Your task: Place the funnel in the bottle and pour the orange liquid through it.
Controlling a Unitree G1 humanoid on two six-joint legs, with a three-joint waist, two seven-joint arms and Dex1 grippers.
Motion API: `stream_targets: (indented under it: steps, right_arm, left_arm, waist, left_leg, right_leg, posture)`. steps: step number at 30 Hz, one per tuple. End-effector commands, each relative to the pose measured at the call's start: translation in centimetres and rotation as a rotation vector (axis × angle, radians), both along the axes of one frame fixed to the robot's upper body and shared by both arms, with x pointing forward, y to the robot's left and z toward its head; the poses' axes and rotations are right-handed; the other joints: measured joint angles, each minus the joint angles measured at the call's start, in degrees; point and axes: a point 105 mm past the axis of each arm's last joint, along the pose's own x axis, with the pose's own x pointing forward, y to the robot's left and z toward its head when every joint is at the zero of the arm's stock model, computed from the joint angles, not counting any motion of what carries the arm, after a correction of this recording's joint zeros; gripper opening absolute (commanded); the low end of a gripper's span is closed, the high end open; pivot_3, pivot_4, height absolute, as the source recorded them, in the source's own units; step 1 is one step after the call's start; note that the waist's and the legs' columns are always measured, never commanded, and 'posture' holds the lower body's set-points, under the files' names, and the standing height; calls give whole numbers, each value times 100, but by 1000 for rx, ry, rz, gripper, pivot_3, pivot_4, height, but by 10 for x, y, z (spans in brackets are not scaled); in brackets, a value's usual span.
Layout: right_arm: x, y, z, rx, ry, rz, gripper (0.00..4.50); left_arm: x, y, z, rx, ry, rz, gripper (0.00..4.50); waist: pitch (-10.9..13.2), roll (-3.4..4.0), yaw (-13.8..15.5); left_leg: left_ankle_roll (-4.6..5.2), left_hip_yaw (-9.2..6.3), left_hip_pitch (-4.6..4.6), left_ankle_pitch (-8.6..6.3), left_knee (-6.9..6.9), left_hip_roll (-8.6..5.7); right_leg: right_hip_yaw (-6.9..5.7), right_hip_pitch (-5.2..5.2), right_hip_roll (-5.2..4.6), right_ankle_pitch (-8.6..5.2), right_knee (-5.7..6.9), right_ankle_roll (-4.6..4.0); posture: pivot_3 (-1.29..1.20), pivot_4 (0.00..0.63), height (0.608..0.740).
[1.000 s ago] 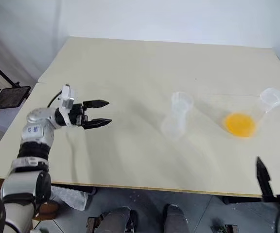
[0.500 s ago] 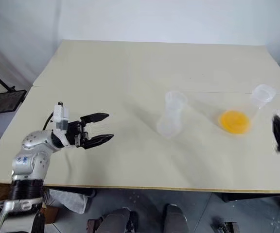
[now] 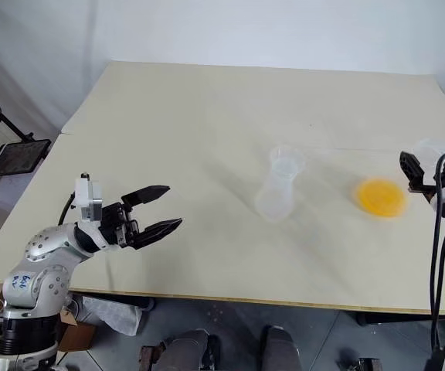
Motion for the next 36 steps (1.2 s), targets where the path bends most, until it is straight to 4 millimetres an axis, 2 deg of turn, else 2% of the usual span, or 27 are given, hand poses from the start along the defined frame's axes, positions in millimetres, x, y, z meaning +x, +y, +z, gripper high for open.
stream_targets:
  steps: [1,3,5,10,15,19,21,23,26,29,33,36]
  right_arm:
    - [2,-1,6,-7,-32,-4,4500]
    - [4,-2,6,0,-41,-8,4500]
    - [4,0,6,5,-52,-8,4116]
    - [3,5,7,15,-82,5,2557]
    - [-1,16,15,-4,-141,52,2509]
    - [-5,34,26,-94,-194,94,2509]
    - [2,71,27,-257,-89,202,2509]
    - [2,95,37,-410,-106,227,2509]
    - [0,109,42,-589,-101,186,2509]
    - [-1,132,48,-697,-143,212,2509]
    - [1,145,54,-829,-183,191,2509]
    - [3,150,62,-866,-225,158,2509]
  left_arm:
    - [-6,0,10,-4,-44,-5,4480]
    - [-7,0,11,-2,-47,-5,4480]
    - [-6,1,12,1,-50,-4,4500]
    - [-3,2,14,7,-56,2,4500]
    - [0,2,15,5,-61,-1,4500]
    - [2,1,13,6,-61,-3,4500]
    - [4,2,13,5,-61,-2,4500]
    - [6,2,12,5,-61,-3,4500]
    - [8,0,11,2,-60,-5,4500]
    - [10,-4,9,-2,-58,-17,4500]
    - [12,-6,9,-4,-58,-24,4500]
    - [14,-8,8,-4,-60,-26,4500]
  waist:
    - [0,0,-1]
    - [0,0,1]
    - [0,0,-3]
    - [0,1,-8]
    - [1,2,-7]
    - [6,10,-4]
    - [9,21,-10]
    - [9,22,-34]
    - [9,23,-29]
    - [10,21,-1]
    - [10,21,11]
    - [10,21,-5]
  left_leg:
    - [0,0,0,0,0,0]
    - [0,2,0,0,0,-1]
    - [0,2,0,0,0,-1]
    - [-2,3,0,1,-1,0]
    - [-2,4,0,1,-1,0]
    - [-2,5,0,1,-2,0]
    - [-2,6,0,1,-2,0]
    - [-5,10,1,2,-3,2]
    - [-12,7,0,2,-7,7]
    - [-12,7,-2,2,-7,3]
    - [-12,3,-6,2,-5,-1]
    - [-12,4,-6,2,-7,-1]
  right_leg:
    - [-1,1,0,0,0,0]
    - [-5,0,0,0,-1,0]
    - [-6,0,0,0,-1,0]
    - [-8,0,4,0,-2,0]
    - [-9,-1,4,0,-2,0]
    - [-10,-2,5,0,-3,0]
    - [-11,-3,5,0,-3,0]
    - [-9,-6,7,0,-3,0]
    - [-9,-8,9,-1,-2,-1]
    - [-12,-8,8,0,-6,0]
    - [-14,-6,6,1,-12,1]
    - [-18,-7,8,1,-14,1]
  posture:
    - [0,150,740]
    - [0,150,740]
    - [0,150,740]
    - [0,150,740]
    - [0,150,740]
    - [0,150,740]
    - [0,150,740]
    - [0,150,740]
    - [0,150,740]
    - [0,150,740]
    - [0,150,740]
    - [0,150,740]
